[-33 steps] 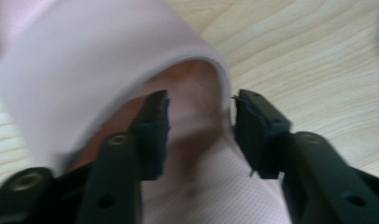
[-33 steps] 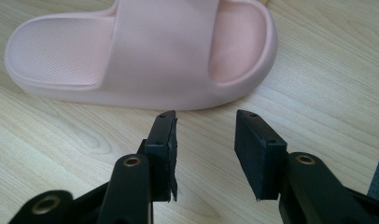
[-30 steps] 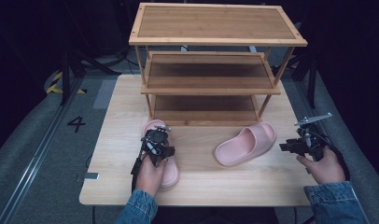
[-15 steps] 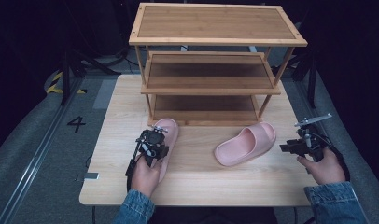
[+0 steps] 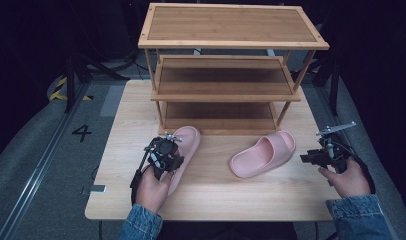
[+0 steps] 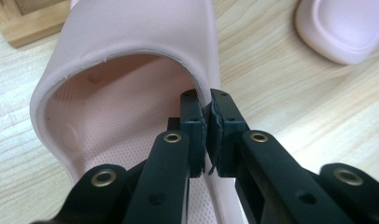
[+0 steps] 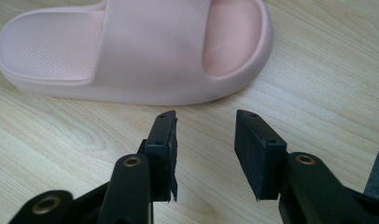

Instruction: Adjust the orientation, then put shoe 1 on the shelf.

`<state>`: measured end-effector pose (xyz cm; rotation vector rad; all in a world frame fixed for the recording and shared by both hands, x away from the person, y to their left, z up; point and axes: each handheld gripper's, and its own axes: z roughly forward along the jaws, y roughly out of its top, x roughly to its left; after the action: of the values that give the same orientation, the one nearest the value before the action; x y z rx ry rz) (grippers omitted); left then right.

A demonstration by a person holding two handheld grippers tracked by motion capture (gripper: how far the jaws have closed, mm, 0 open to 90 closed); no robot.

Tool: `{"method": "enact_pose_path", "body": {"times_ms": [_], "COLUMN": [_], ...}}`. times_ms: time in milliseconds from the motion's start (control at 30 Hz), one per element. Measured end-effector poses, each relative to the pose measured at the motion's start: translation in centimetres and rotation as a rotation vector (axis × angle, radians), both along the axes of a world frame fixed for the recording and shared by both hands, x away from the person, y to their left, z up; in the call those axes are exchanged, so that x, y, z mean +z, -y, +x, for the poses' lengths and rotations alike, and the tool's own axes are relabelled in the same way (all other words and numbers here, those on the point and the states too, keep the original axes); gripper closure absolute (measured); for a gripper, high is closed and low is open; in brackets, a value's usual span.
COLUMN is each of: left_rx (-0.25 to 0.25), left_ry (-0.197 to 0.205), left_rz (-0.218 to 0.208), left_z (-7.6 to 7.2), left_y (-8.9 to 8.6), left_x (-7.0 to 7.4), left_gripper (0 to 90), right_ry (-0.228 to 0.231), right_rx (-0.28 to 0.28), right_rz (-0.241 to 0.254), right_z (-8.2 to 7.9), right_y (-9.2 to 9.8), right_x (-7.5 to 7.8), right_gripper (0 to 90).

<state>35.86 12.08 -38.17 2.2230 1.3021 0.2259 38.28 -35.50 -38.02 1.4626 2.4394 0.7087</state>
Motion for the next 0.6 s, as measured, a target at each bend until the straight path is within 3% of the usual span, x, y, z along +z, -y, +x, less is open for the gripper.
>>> {"method": "enact_pose_path", "body": {"times_ms": [367,600], "left_rx": [-0.122,-0.162], "left_ry": [0.030,0.051], "left_rz": [0.003,-0.013], "left_z": [-0.4,-0.3], "left_y": [0.4,0.7], "left_x": [3.9,6.5], "left_gripper": [84.8,84.8], "right_ry": [-0.001,-0.001], "right_rx": [-0.017,-0.030], "right_rz": [0.002,0.006], "right_z": [-0.2,-0.3], "right_y": [0.4,0.7], "right_x": [0.1,0.1], "right_gripper": [59.5,59.4]}}
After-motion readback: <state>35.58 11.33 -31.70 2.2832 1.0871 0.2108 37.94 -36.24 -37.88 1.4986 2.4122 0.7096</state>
